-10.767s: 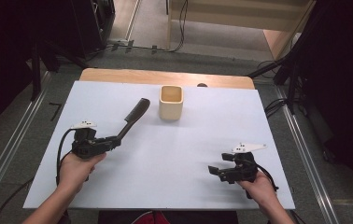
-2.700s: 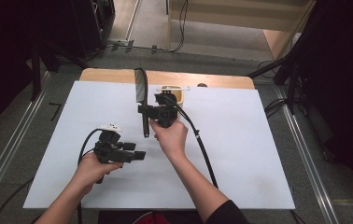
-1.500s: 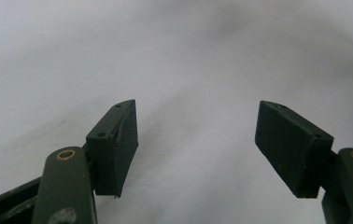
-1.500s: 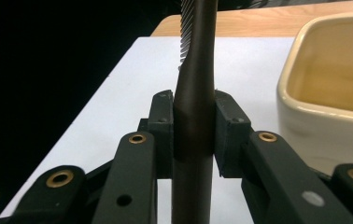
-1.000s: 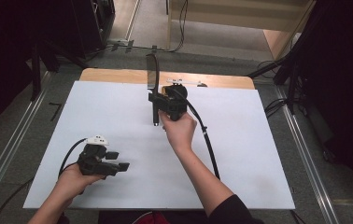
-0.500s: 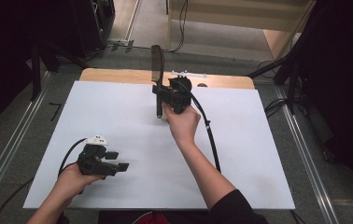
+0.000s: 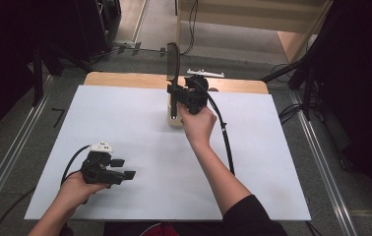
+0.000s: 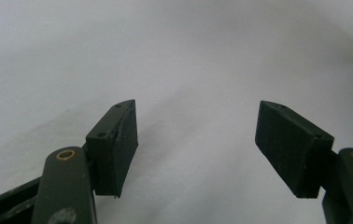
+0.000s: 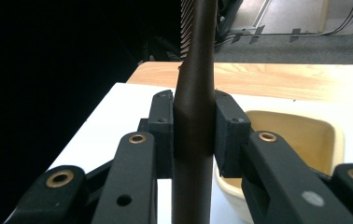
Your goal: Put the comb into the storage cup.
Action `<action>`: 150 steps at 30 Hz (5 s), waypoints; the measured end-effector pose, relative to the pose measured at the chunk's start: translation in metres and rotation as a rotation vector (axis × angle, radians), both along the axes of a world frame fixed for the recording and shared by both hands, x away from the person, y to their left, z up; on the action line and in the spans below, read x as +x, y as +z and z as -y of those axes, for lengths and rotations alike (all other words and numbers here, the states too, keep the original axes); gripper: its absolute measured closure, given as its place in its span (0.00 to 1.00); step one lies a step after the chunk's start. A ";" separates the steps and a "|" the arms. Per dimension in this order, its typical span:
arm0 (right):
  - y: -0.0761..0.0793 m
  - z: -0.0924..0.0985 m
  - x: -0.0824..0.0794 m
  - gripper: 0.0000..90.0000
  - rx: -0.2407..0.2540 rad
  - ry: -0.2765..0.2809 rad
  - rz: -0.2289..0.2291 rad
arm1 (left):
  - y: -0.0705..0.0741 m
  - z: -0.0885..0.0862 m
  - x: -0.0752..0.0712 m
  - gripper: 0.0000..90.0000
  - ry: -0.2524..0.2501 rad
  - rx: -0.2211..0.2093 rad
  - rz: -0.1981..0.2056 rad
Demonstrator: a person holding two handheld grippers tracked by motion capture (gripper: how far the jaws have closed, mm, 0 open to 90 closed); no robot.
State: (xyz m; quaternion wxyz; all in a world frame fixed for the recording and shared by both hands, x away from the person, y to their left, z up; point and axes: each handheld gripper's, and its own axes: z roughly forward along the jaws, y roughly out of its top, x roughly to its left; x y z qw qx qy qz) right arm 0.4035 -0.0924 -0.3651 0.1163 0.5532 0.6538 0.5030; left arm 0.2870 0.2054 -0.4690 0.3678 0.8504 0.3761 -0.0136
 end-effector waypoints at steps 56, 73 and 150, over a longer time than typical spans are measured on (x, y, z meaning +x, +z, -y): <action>-0.026 0.017 0.060 0.78 -0.097 -0.158 0.048 | -0.003 -0.003 0.000 0.35 -0.011 -0.011 -0.008; -0.047 0.025 0.052 0.78 -0.084 -0.163 0.059 | -0.002 -0.003 0.000 0.35 -0.011 -0.008 -0.007; -0.074 0.046 -0.016 0.15 -0.216 0.084 0.048 | -0.004 -0.003 0.001 0.35 -0.008 0.006 -0.007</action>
